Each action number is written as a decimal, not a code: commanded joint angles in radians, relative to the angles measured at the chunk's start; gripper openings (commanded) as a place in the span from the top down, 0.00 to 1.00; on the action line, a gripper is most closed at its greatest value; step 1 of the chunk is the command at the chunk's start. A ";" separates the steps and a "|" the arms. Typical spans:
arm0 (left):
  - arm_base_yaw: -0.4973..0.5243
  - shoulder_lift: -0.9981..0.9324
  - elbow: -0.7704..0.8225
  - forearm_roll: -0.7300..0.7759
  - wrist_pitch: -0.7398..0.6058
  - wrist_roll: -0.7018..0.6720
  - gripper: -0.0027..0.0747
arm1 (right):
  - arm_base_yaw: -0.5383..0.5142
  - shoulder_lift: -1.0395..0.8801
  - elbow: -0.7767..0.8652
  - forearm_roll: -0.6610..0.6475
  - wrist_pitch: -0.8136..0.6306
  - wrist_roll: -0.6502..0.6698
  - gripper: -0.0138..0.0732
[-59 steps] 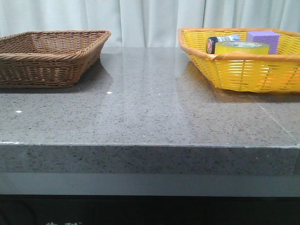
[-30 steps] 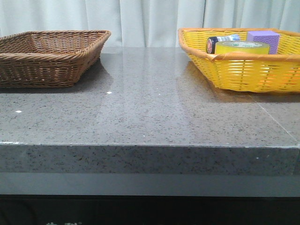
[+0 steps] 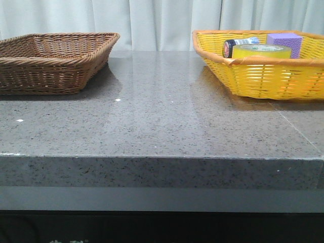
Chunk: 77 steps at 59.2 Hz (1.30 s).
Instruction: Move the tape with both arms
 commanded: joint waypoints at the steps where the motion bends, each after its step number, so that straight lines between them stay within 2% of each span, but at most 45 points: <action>1: -0.005 0.006 -0.043 -0.024 -0.091 0.041 0.26 | -0.005 0.041 -0.068 0.003 -0.052 0.000 0.27; 10: -0.039 0.006 -0.088 -0.095 -0.065 0.096 0.26 | -0.005 0.151 -0.170 0.013 0.001 0.000 0.27; 19: -0.149 0.006 -0.116 -0.152 -0.064 0.179 0.26 | -0.005 0.303 -0.310 0.031 0.048 0.000 0.27; 31: -0.304 0.006 -0.123 -0.152 -0.071 0.181 0.26 | -0.005 0.523 -0.504 0.059 0.089 0.000 0.27; 39: -0.361 0.006 -0.123 -0.152 -0.071 0.181 0.26 | -0.005 0.676 -0.638 0.064 0.132 0.000 0.27; 58: -0.373 0.006 -0.123 -0.152 -0.071 0.181 0.26 | -0.012 1.043 -0.992 0.064 0.272 0.042 0.27; 77: -0.373 0.006 -0.123 -0.152 -0.071 0.181 0.26 | -0.017 1.321 -1.275 0.064 0.348 0.066 0.27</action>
